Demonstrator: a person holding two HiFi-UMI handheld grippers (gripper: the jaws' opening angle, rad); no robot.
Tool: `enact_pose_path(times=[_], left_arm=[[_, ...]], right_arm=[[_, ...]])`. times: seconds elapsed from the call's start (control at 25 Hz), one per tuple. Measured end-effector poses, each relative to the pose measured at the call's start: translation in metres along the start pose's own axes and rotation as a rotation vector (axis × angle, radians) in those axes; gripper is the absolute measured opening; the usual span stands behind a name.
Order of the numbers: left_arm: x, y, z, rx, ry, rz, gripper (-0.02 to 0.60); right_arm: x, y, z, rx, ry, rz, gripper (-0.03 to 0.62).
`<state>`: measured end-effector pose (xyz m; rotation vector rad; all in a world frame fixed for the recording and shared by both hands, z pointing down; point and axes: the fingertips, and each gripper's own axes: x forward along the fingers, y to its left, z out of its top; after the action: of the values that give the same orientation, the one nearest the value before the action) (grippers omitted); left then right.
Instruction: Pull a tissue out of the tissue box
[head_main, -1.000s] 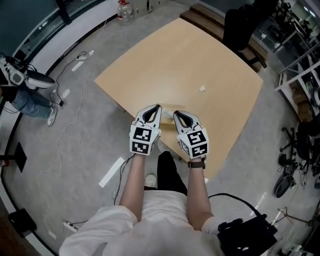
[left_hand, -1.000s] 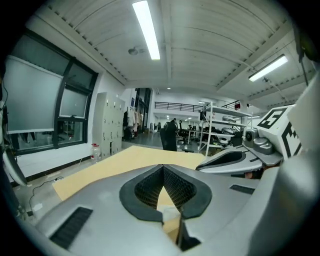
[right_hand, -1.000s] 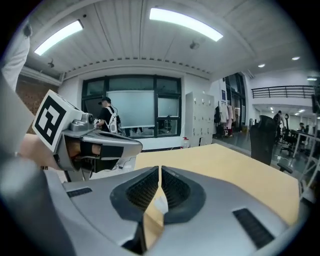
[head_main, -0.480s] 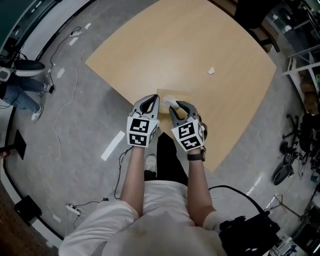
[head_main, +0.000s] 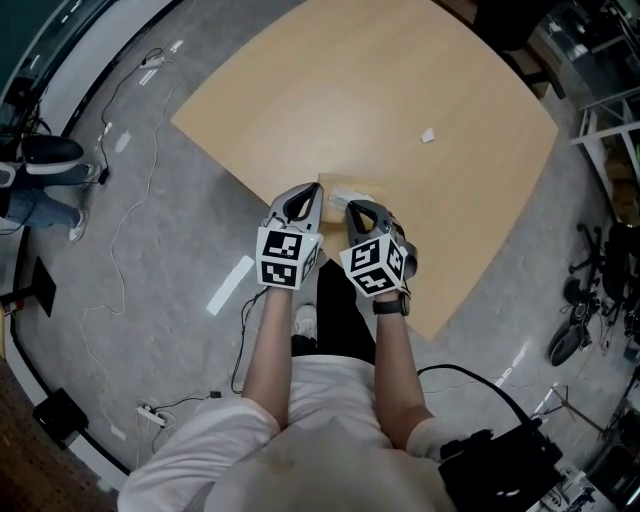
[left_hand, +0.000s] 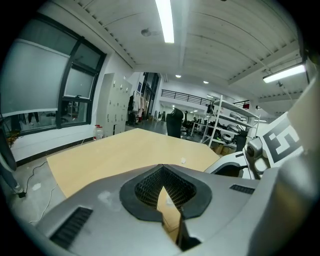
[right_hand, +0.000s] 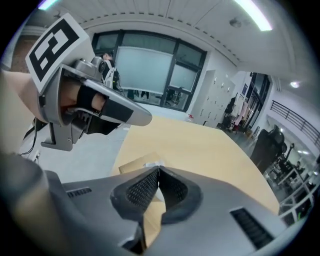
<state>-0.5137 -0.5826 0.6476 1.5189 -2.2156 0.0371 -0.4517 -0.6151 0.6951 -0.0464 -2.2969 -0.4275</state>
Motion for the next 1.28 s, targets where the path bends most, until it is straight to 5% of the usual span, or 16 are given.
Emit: enact_pose_path(times=[0.36, 0.76, 1.16, 1.28], left_arm=[[-0.025, -0.018, 0.032, 0.038, -0.070, -0.013, 0.000], [-0.111, -0.053, 0.085, 0.123, -0.230, -0.036, 0.000], [-0.204, -0.115, 0.137, 0.197, -0.386, -0.072, 0.000], [-0.218, -0.128, 0.143, 0.215, -0.403, -0.080, 0.000]], right_arm=[[-0.039, -0.012, 0.017, 0.058, -0.083, -0.050, 0.005], [-0.135, 0.010, 0.066, 0.037, -0.254, -0.165, 0.005], [-0.279, 0.009, 0.114, 0.436, -0.684, -0.194, 0.005], [-0.306, 0.007, 0.117, 0.454, -0.727, -0.249, 0.005]])
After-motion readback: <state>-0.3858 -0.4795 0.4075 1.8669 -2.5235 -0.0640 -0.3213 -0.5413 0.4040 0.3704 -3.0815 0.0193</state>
